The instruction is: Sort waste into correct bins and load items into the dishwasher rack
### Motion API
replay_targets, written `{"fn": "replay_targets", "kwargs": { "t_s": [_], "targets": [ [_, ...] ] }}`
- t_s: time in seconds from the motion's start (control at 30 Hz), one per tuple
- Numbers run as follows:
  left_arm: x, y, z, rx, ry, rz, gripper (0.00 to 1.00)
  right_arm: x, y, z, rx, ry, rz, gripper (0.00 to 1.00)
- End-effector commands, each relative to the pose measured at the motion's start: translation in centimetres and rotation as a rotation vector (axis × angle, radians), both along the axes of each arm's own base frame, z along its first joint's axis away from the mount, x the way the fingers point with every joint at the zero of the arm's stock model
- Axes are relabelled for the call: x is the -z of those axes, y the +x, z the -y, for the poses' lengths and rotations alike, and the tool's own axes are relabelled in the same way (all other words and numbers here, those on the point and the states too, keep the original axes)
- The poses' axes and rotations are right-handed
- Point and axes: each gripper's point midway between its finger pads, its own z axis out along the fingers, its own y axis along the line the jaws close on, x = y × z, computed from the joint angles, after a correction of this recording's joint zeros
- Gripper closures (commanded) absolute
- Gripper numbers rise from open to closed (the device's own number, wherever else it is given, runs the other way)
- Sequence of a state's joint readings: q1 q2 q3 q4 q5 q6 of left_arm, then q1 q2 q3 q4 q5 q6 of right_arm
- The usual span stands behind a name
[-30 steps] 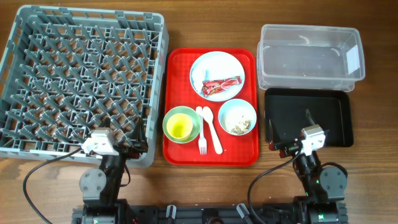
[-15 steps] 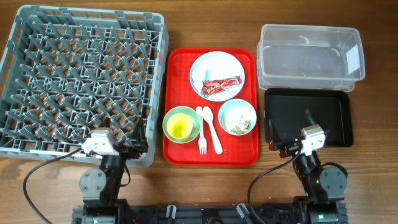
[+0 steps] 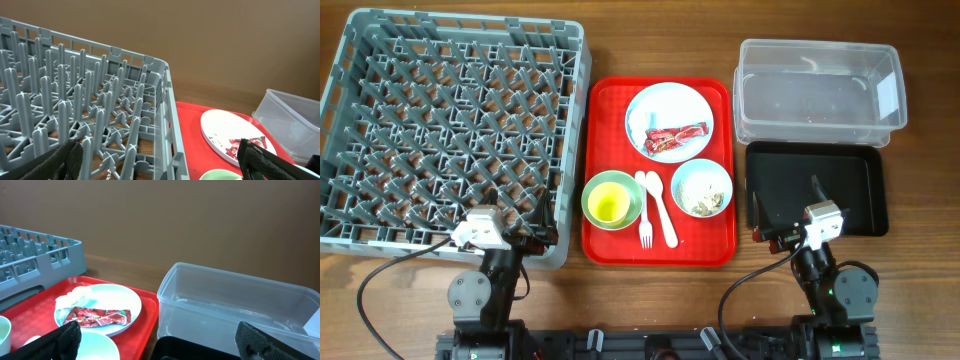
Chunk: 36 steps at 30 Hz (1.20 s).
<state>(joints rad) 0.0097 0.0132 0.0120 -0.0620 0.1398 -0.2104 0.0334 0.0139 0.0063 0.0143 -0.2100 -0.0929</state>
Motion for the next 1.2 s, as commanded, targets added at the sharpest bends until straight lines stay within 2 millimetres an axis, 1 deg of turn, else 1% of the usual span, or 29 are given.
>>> {"fn": "replay_targets", "kwargs": {
  "t_s": [0.0, 0.3, 0.5, 0.57, 0.7, 0.87, 1.0, 1.07, 1.17],
  "targets": [
    [0.2, 0.0, -0.2, -0.008, 0.021, 0.000, 0.00, 0.1, 0.0, -0.2, -0.015, -0.012, 0.001, 0.00],
    [0.2, 0.0, -0.2, -0.008, 0.021, 0.000, 0.00, 0.1, 0.0, -0.2, -0.013, -0.007, -0.001, 0.00],
    [0.0, 0.1, -0.4, -0.017, 0.021, 0.011, 0.00, 0.1, 0.0, -0.1, -0.012, 0.134, -0.036, 0.00],
    [0.3, 0.0, -0.4, -0.016, 0.021, -0.006, 0.00, 0.0, 0.0, -0.1, -0.012, 0.175, -0.050, 0.00],
    [-0.1, 0.0, -0.3, -0.015, 0.020, -0.045, 0.00, -0.1, -0.4, -0.1, -0.005, 0.190, -0.118, 0.00],
    [-1.3, 0.1, -0.4, -0.015, 0.020, -0.141, 0.00, -1.4, -0.6, -0.1, -0.001, 0.199, -0.167, 0.00],
    [-2.3, 0.4, -0.4, -0.014, 0.018, -0.273, 0.00, -2.9, -0.5, -0.5, -0.011, 0.223, -0.259, 0.00],
    [-2.7, 0.5, -0.4, -0.013, 0.016, -0.369, 0.00, -3.9, 0.0, -0.7, -0.015, 0.222, -0.333, 0.00],
    [-3.5, 0.8, -0.4, -0.011, 0.015, -0.460, 0.00, -5.4, 0.9, -0.8, -0.010, 0.211, -0.423, 0.00]
  ]
}}
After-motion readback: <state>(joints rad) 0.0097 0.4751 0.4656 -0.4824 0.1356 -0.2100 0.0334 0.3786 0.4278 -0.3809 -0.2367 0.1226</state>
